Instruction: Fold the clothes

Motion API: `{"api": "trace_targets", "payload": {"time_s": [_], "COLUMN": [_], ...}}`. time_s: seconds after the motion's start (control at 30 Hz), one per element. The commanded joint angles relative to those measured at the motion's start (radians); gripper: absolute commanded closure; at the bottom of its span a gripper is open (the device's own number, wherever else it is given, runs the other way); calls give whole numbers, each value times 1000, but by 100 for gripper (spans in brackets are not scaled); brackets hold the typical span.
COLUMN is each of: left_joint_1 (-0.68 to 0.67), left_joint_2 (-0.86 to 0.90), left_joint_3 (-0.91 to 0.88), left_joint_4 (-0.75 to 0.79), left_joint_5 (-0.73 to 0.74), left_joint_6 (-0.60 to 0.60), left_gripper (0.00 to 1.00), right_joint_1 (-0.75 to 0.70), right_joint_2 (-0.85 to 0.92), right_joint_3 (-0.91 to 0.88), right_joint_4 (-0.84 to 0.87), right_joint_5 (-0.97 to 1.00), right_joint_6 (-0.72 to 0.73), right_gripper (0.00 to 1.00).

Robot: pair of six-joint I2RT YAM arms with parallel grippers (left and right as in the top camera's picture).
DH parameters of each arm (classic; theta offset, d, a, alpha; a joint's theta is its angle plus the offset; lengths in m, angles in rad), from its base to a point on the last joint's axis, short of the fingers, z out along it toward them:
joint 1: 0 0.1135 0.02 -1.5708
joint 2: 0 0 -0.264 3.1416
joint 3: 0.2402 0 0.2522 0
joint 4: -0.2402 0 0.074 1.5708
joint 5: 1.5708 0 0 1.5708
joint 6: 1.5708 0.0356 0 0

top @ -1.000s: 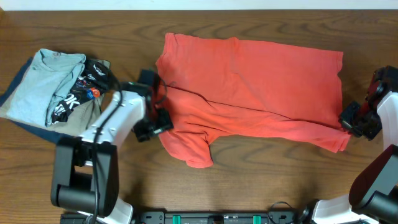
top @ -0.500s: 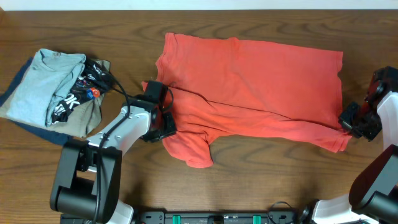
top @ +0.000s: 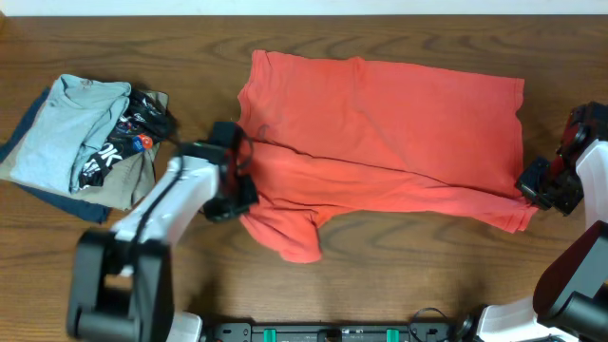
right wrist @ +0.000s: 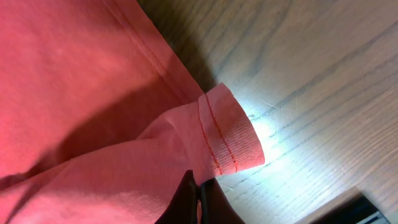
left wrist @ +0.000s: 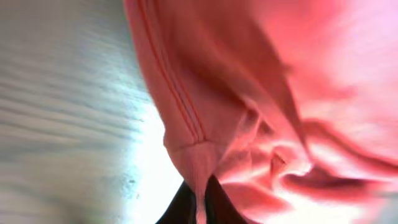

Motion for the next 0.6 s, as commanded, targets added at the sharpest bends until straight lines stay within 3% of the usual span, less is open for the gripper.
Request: {"api": "trace_targets", "payload": {"time_s": [0.0, 0.33, 0.57], "left_joint_1": [30, 64, 120], "left_joint_2": [-127, -402, -552], "left_joint_3": [71, 106, 311], "left_joint_4": [-32, -78, -82], "left_joint_5": [-5, 26, 25], "left_joint_6": [28, 28, 63], "left_gripper": [94, 94, 94], "right_joint_1": [5, -3, -16], "right_joint_2": [-4, -77, -216], "right_joint_3": [-1, 80, 266], "right_joint_4": [-3, -69, -174], "right_joint_5": [-5, -73, -167], "right_joint_6": [-5, -66, -154], "right_gripper": [99, 99, 99]}}
